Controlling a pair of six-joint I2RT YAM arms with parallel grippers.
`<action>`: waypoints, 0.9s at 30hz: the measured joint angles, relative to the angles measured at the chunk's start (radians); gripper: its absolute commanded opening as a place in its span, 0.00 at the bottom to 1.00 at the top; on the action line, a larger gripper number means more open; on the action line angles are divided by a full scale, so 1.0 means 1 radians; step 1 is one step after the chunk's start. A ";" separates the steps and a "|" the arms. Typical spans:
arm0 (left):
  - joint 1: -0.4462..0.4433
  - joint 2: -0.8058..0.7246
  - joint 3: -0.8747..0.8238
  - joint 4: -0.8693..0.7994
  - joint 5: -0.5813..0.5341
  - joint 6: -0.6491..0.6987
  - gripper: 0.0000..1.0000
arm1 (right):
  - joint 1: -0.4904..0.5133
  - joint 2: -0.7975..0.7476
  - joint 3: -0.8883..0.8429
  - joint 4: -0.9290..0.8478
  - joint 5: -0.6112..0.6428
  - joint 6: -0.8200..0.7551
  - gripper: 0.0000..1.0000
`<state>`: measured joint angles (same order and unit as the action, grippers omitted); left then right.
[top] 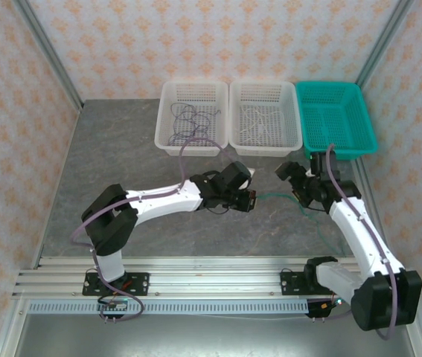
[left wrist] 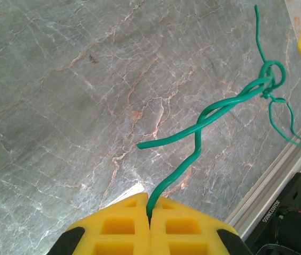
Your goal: Untangle the cables
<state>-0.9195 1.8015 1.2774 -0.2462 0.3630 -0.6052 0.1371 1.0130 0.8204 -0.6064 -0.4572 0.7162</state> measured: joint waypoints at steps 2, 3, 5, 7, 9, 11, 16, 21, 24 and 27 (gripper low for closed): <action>0.009 0.000 -0.006 0.000 0.005 -0.016 0.00 | 0.034 -0.038 -0.002 0.003 -0.008 0.013 0.82; 0.012 0.000 -0.008 0.000 0.005 -0.021 0.00 | 0.052 -0.062 -0.002 0.002 -0.006 0.017 0.82; 0.018 0.000 -0.011 -0.005 -0.005 -0.023 0.00 | 0.077 -0.099 -0.002 -0.006 0.008 0.015 0.81; 0.018 -0.002 -0.019 -0.005 -0.026 -0.018 0.00 | 0.092 -0.113 0.001 -0.032 0.040 0.008 0.78; 0.018 -0.006 -0.039 -0.006 -0.040 -0.006 0.00 | 0.093 -0.095 0.013 -0.074 0.071 -0.002 0.78; 0.018 -0.010 -0.053 -0.012 -0.056 0.009 0.00 | 0.098 -0.055 0.030 -0.109 0.097 -0.008 0.79; 0.016 -0.025 -0.062 -0.026 -0.117 0.117 0.00 | 0.167 0.071 0.109 -0.190 0.183 -0.074 0.81; 0.000 -0.142 -0.175 0.014 -0.258 0.356 0.00 | 0.239 0.098 0.140 -0.127 0.265 -0.246 0.79; -0.013 -0.252 -0.304 0.105 -0.343 0.547 0.00 | 0.242 0.098 0.140 -0.046 0.238 -0.334 0.80; -0.029 -0.369 -0.452 0.226 -0.421 0.752 0.00 | 0.244 0.130 0.165 -0.004 0.124 -0.389 0.80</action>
<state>-0.9485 1.4330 0.8257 -0.0200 -0.0578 0.1471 0.3813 1.1431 0.9852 -0.6106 -0.3332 0.3267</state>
